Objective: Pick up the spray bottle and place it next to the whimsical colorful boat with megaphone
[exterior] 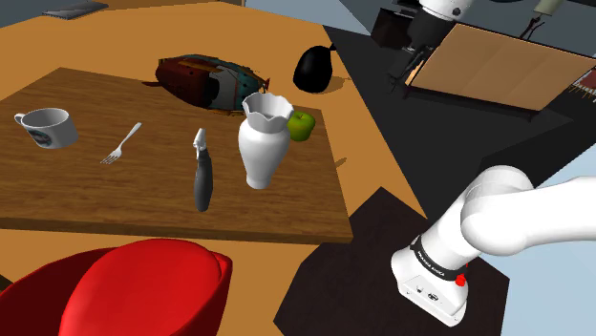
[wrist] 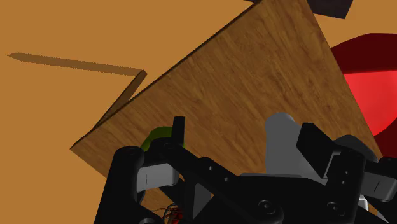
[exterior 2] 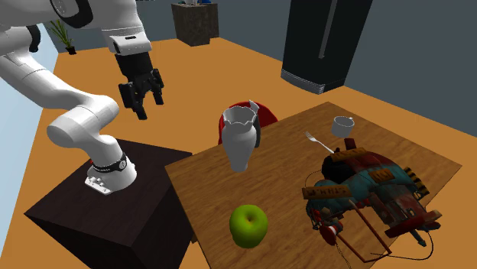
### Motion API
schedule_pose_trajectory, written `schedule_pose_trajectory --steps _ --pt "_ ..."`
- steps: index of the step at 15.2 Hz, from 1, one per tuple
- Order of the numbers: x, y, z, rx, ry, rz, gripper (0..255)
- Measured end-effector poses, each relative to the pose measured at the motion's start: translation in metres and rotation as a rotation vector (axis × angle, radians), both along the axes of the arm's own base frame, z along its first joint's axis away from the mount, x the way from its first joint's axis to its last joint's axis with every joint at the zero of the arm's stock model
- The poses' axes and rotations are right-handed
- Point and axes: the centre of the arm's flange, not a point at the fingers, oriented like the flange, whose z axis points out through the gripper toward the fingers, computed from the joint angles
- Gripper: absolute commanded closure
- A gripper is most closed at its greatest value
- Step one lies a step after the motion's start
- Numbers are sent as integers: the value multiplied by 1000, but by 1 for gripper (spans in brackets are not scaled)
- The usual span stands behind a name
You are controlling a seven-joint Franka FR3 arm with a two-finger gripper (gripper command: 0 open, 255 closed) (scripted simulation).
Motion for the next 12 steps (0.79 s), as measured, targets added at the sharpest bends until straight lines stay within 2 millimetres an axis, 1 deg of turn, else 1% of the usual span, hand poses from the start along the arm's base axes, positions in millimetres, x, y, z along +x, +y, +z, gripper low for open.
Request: schedule_pose_trajectory --steps 1,3,7,8,12 --pt "0 0 0 0 0 0 0" --pt "-2 14 -7 -3 -13 -22 0" --pt "-9 57 -33 -11 -55 -94 0" --pt "-10 70 -43 -14 -65 -113 0" --pt "-3 118 -66 -21 -110 -191 0"
